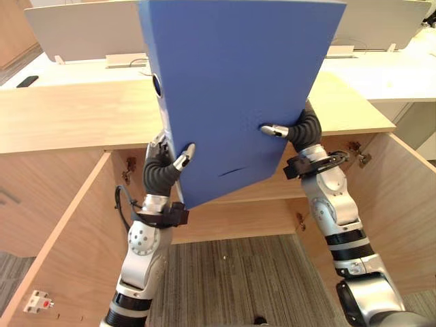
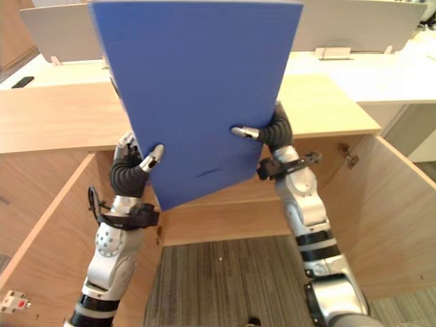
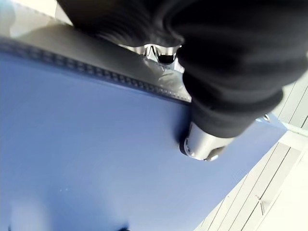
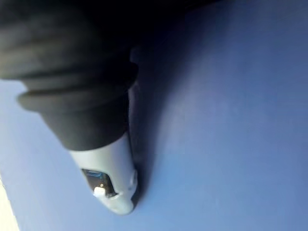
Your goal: Walk over to the cabinet, pick up the folder, carry it to the office cabinet, place the folder inside the office cabinet, then close the office cabinet door
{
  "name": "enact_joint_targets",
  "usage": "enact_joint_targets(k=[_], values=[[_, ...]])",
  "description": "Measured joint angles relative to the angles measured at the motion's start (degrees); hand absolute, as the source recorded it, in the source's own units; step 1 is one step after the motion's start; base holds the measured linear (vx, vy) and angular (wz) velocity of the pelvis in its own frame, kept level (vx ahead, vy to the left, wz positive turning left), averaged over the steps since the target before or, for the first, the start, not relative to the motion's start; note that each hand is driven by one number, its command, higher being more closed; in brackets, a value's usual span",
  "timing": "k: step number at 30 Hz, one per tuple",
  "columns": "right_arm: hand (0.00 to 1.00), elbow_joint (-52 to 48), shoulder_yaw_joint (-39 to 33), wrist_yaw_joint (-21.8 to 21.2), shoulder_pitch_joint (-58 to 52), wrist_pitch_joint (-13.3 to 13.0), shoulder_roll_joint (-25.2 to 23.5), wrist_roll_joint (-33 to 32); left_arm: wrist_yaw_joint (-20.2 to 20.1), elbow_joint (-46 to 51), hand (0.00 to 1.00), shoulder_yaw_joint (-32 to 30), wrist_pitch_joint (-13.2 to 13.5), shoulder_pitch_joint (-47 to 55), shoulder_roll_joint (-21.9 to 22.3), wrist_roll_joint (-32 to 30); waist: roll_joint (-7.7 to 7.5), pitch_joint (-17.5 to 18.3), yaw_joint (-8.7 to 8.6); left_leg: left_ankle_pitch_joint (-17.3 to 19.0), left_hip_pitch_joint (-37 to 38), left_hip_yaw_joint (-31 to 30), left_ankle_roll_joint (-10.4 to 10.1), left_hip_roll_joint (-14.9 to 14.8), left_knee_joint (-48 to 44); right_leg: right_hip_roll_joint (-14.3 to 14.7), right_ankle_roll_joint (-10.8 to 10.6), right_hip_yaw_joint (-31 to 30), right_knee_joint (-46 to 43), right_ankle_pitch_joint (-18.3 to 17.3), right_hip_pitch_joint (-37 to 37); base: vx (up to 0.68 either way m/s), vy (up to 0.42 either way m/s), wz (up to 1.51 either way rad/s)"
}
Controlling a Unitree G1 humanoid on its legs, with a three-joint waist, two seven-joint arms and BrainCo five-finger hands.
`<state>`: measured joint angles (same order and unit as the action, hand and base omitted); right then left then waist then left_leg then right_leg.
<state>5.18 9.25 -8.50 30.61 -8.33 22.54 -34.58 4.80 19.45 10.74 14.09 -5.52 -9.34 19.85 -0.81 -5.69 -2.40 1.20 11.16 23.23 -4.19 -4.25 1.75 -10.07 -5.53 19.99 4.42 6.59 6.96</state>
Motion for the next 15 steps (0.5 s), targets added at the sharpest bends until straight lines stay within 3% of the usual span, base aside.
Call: enact_joint_targets(k=[4,9,15], values=[[1.00,-0.6,7.5,-4.3,0.6,1.1,8.9,-10.9,-0.8,-0.7,1.00,0.0,1.7,0.0,-3.6,6.0,-0.21,0.1,0.50,0.0,0.0,0.0,0.0,-0.1,0.0,0.1,0.0,0.0,0.1,0.0,0.0,-0.01,-0.005,0.00],[1.00,-6.1,11.2,-7.5,0.9,2.2,16.2,-18.8,-2.1,-0.9,1.00,0.0,4.9,0.0,-6.7,11.9,-0.92,0.4,1.46,0.1,-0.1,0.1,-0.2,-0.3,-0.1,0.3,0.1,0.0,0.2,0.1,0.0,0.00,0.000,0.00],[1.00,-10.2,12.2,-7.8,1.0,2.6,19.5,-22.1,-3.9,-0.9,1.00,0.0,7.0,0.2,-7.7,14.8,-2.25,1.2,2.10,0.8,-1.1,0.1,-0.4,-0.5,-1.7,0.2,0.1,-0.2,0.3,0.1,-0.2,0.00,0.000,0.00]])
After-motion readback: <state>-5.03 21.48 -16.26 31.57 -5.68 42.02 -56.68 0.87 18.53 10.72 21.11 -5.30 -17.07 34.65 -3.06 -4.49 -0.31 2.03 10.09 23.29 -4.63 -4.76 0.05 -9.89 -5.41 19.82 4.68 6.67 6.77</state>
